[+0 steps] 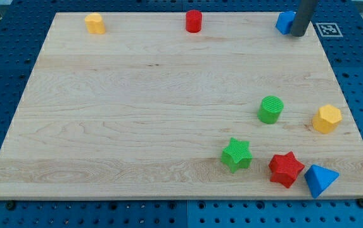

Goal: Place the yellow hexagon above to the green circle

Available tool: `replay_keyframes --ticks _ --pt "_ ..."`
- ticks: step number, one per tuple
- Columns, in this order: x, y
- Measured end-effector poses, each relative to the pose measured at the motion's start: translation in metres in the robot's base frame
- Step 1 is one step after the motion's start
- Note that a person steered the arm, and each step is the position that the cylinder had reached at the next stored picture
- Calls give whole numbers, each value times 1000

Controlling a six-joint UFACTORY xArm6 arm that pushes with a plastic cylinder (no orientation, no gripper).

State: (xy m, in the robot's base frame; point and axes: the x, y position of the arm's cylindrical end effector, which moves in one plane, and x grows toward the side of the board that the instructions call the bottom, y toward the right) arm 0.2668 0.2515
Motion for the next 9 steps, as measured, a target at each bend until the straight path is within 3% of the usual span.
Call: replay_keyframes --ticks 3,6,9 --pt "-6 0" --pt "95 -5" --pt "99 -5"
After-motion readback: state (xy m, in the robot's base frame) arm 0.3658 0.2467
